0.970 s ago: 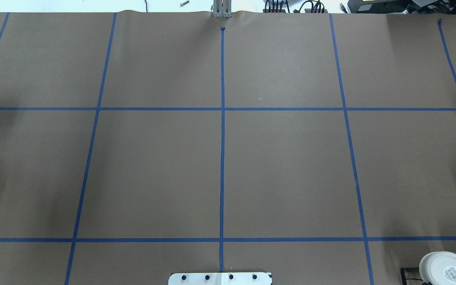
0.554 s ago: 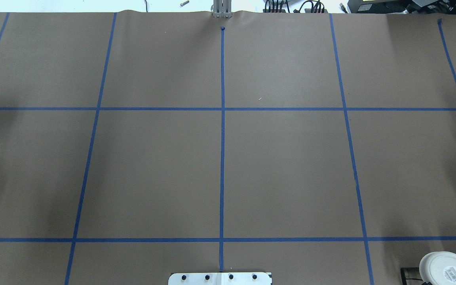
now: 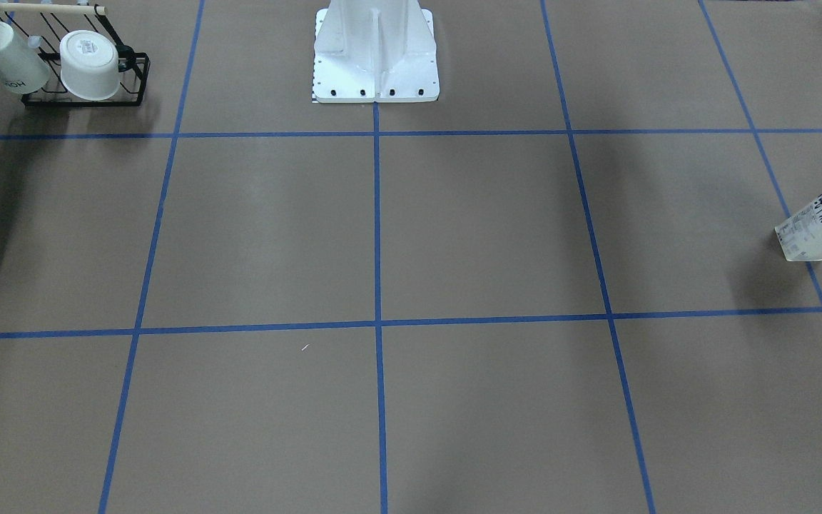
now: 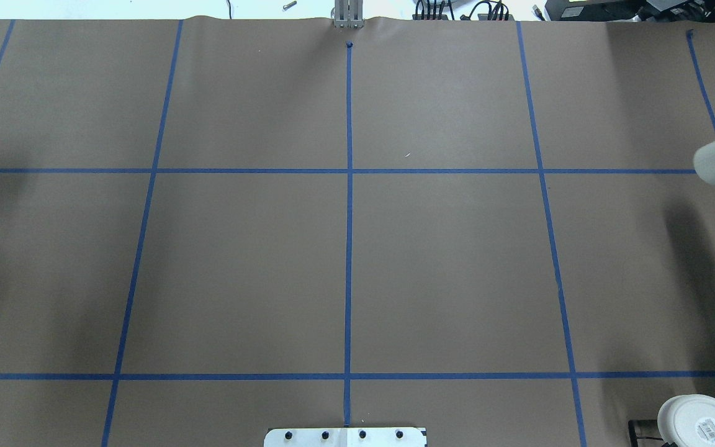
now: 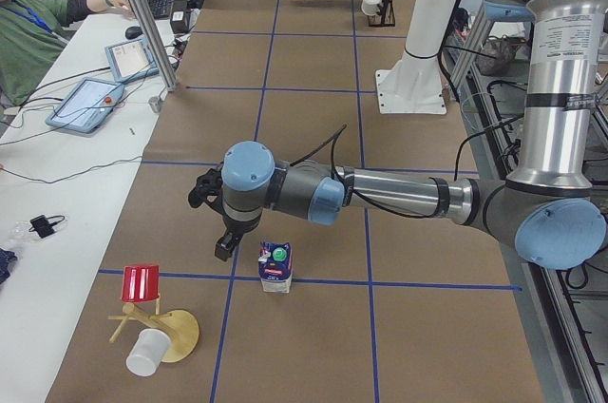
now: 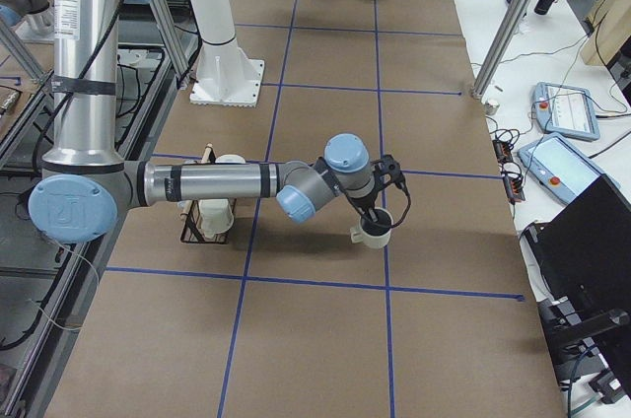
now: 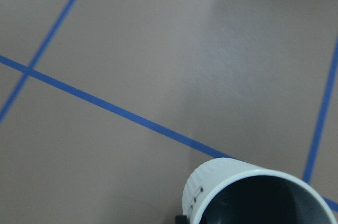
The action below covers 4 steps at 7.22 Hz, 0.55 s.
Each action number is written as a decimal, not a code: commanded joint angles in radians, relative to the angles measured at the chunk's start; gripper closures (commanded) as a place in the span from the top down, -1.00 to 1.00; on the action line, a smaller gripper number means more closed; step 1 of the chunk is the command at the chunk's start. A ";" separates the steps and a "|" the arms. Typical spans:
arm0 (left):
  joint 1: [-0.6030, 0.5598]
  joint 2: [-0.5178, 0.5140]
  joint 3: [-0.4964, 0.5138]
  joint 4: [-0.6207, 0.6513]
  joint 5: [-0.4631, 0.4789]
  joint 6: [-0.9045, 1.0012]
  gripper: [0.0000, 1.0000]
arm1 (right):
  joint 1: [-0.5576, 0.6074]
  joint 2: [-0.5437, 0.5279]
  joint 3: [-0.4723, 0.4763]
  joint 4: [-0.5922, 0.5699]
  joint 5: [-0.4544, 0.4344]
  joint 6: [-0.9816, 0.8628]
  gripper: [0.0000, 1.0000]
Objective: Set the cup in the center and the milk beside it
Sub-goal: 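Carry the white mug with the right gripper to the table center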
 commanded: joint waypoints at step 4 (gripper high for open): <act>0.000 0.001 0.003 0.000 -0.001 -0.001 0.98 | -0.404 0.422 0.035 -0.092 -0.179 0.616 -1.00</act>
